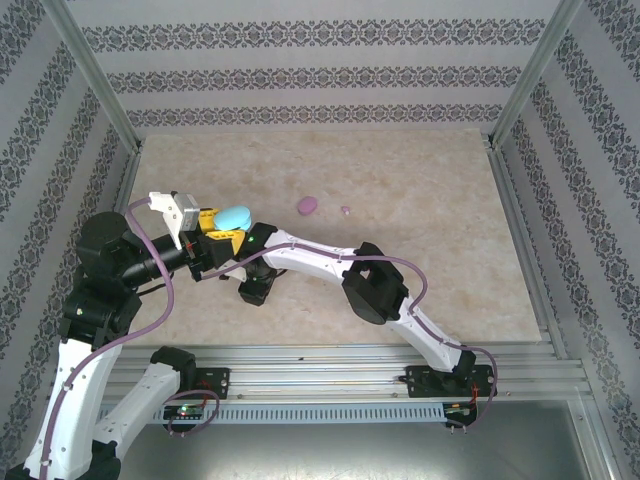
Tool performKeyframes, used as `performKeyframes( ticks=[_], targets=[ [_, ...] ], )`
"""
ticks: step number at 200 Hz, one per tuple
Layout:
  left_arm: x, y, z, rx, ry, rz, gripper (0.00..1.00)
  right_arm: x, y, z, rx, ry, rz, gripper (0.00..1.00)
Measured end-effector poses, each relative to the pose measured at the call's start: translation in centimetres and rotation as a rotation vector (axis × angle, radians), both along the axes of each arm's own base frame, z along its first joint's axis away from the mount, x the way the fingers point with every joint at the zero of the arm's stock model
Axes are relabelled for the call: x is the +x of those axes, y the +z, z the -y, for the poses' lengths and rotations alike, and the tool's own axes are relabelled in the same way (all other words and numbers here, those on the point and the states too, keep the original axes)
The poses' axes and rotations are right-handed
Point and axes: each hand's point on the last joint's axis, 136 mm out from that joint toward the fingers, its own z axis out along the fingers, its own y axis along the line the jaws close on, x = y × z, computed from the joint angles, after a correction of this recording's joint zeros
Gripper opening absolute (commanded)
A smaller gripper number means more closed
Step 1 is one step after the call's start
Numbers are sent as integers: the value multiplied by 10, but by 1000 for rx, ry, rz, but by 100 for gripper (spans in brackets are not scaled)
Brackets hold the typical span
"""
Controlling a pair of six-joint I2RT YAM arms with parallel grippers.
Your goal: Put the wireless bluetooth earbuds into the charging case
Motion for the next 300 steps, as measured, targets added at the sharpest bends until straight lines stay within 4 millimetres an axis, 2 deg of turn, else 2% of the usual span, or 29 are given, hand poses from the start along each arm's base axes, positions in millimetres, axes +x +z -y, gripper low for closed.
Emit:
performKeyframes(
  ticks=[53,84,122,182,201,246,300],
  targets=[
    [2,-2,1,1,-3,-8,21,1,-6,2,-21,-2,3,34],
    [2,-2,1,1,-4,-9,21,5,-11,1,-29,-6,11,25],
    [2,-2,1,1,-4,-10,21,6,-10,0,-26,-22,10,21],
    [4,-7,1,4,-4,-23,22,17,-9,5,5,-160,-57,17],
    [5,-9,1,4,-4,-26,21,28,-7,15,32,-261,-102,18],
    [8,-15,2,7,-4,-39,22,70,-5,58,38,-515,-138,18],
    [18,-34,5,4,-7,-65,22,81,1,101,133,-819,-251,18]
  ],
)
